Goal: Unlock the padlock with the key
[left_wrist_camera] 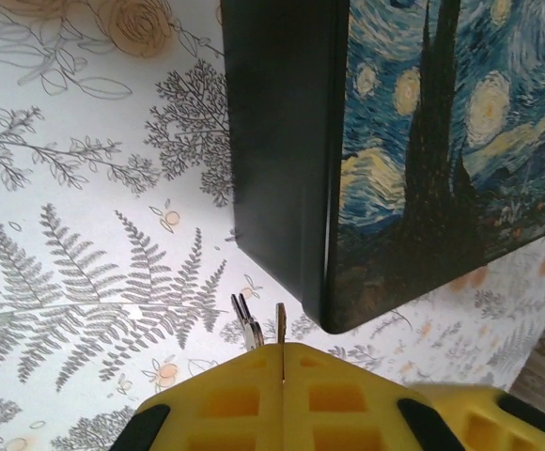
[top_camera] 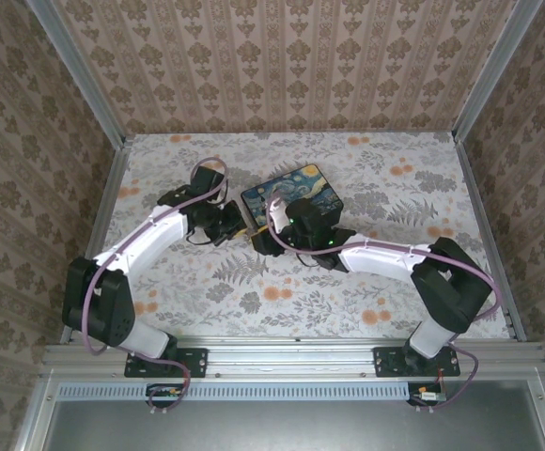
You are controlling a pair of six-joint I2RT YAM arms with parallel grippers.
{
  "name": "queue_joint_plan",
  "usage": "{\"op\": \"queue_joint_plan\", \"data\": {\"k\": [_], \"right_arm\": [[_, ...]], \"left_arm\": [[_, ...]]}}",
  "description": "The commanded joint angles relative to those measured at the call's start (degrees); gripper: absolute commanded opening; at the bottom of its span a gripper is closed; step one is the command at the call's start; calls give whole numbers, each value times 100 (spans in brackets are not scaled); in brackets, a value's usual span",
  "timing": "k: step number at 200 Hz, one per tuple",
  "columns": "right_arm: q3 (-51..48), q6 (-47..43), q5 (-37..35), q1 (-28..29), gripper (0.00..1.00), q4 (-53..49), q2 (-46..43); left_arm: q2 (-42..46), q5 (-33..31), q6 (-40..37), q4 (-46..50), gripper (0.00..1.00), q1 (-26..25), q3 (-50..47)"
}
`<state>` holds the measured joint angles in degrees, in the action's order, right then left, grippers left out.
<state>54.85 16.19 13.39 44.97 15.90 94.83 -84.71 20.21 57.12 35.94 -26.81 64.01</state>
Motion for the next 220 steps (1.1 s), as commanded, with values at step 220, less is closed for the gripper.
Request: {"op": "queue_joint_plan", "data": {"k": [220], "right_arm": [[542,-239,-415,126,10,428,631]], "left_arm": [[451,650,693,-140,0,201,-114]]}}
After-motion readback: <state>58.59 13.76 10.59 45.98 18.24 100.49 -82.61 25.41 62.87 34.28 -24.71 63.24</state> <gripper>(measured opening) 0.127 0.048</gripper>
